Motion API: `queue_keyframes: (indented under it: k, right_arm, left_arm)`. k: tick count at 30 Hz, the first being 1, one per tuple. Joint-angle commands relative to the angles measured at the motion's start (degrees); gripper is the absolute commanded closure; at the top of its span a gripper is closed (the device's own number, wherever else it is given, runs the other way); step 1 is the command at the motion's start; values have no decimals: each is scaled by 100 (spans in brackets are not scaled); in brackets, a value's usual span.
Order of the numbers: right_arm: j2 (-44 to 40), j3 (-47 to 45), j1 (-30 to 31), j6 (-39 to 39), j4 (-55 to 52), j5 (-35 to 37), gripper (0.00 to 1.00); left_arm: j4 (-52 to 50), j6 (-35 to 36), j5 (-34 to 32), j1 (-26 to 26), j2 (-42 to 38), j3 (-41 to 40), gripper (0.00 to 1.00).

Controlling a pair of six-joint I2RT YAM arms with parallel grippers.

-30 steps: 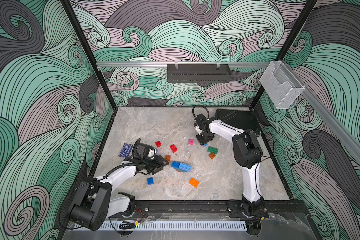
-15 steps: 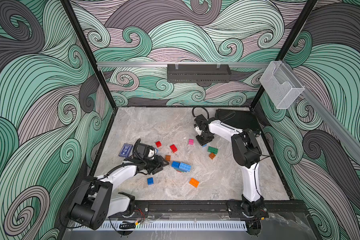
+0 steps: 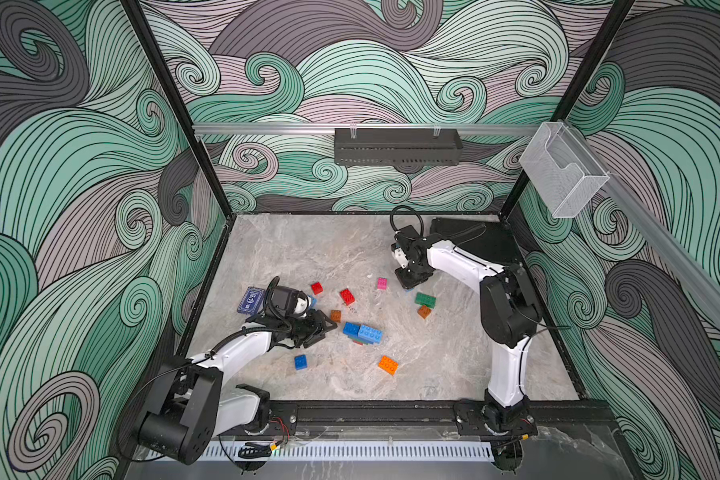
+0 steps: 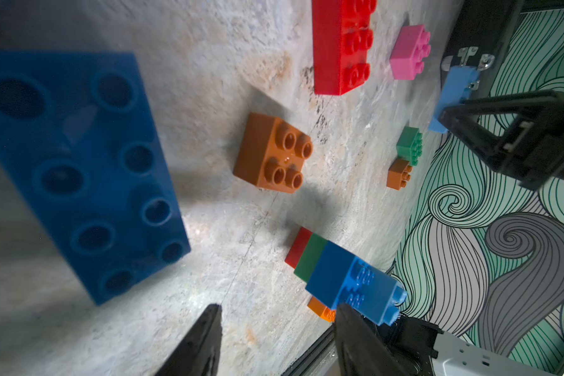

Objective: Assemble a heart with lego
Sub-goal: Pick up the lego brick from the center of the board, then assemble the lego brick with the lego brick.

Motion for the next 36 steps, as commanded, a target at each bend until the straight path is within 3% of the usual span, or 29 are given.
queue_keyframes:
  k: [1, 9, 17, 36]
  right_arm:
    - [-592, -78, 329, -106, -146, -160, 70]
    - [-998, 46, 1741, -286, -354, -288, 70]
    - [-352, 580, 2614, -476, -500, -219, 70]
    - [212, 785, 3046, -793, -758, -244, 70]
  left_arm:
    - [-280, 89, -63, 63, -235, 259, 44]
    - [-542, 17, -169, 111, -588, 198, 44]
    - [-426, -158, -88, 133, -712, -125, 43]
    - [-284, -145, -33, 199, -789, -347, 43]
